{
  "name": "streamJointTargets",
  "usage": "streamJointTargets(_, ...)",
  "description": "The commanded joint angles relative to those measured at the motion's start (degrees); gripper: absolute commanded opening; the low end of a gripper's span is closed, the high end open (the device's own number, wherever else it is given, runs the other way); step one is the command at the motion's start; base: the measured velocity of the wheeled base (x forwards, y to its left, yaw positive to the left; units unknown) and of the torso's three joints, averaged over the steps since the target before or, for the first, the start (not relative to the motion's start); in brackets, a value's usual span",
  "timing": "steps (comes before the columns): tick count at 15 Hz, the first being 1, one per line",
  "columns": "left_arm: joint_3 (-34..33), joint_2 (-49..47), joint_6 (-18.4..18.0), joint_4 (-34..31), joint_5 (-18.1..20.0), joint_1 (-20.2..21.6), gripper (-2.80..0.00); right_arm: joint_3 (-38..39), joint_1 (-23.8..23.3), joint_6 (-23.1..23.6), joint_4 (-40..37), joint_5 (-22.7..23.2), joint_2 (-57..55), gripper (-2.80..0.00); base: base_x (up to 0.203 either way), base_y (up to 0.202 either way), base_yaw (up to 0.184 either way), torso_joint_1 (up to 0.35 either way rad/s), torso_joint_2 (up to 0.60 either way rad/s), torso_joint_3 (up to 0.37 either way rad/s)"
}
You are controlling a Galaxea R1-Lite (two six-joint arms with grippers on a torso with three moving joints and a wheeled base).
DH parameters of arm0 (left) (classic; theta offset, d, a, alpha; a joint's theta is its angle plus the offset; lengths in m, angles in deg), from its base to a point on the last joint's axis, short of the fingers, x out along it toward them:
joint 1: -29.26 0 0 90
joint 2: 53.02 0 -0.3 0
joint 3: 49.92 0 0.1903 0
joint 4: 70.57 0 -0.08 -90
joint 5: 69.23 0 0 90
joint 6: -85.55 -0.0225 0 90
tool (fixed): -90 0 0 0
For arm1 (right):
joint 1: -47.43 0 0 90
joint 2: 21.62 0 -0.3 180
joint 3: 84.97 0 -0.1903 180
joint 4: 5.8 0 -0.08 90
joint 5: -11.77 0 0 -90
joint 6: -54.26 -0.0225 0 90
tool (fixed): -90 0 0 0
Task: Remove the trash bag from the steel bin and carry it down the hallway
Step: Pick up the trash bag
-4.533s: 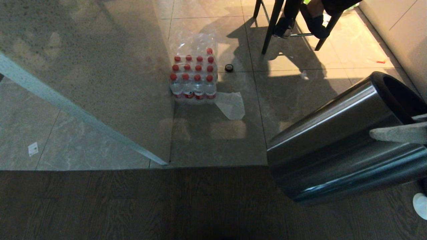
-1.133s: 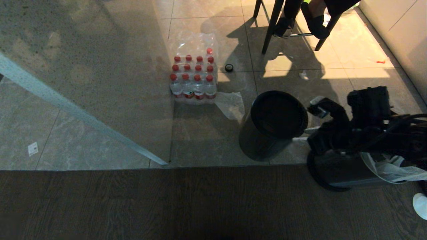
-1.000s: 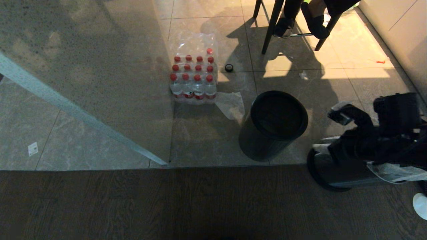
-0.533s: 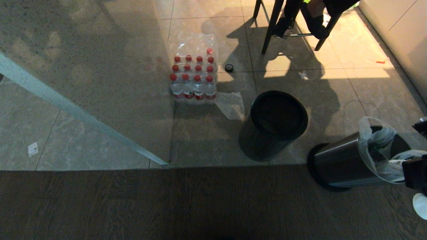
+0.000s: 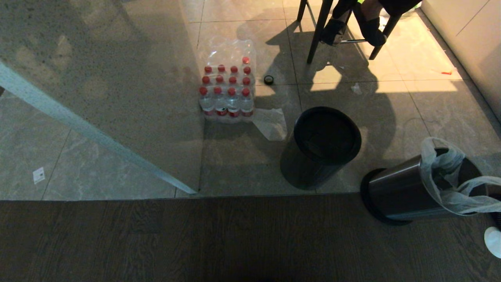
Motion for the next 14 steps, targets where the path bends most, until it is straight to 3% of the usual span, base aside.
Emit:
streamJointTargets(1,0.0,0.0,0.0,0.0,0.0,0.0,-2.80,-3.3,-3.2,-1.8,-0.1,0.3,-8.0,0.00,0.000,0.000,0.000,0.000,0.00,0.000)
streamJointTargets(4,0.0,0.0,0.0,0.0,0.0,0.0,-2.80,-10.0,-3.9,-8.5,-0.2,2.5,-16.0,0.00,0.000,0.000,0.000,0.000,0.00,0.000)
streamJointTargets(7,0.0,0.0,0.0,0.0,0.0,0.0,-2.80,-15.0,-5.0,-13.5,-0.2,15.5,-20.7,0.00,0.000,0.000,0.000,0.000,0.00,0.000)
streamJointTargets(11,0.0,0.0,0.0,0.0,0.0,0.0,-2.80,-16.6,-5.0,-13.8,0.0,23.9,-24.7,0.00,0.000,0.000,0.000,0.000,0.00,0.000)
streamJointTargets(14,0.0,0.0,0.0,0.0,0.0,0.0,-2.80,-19.8,-5.0,-13.1,0.4,26.3,-27.6,0.00,0.000,0.000,0.000,0.000,0.00,0.000)
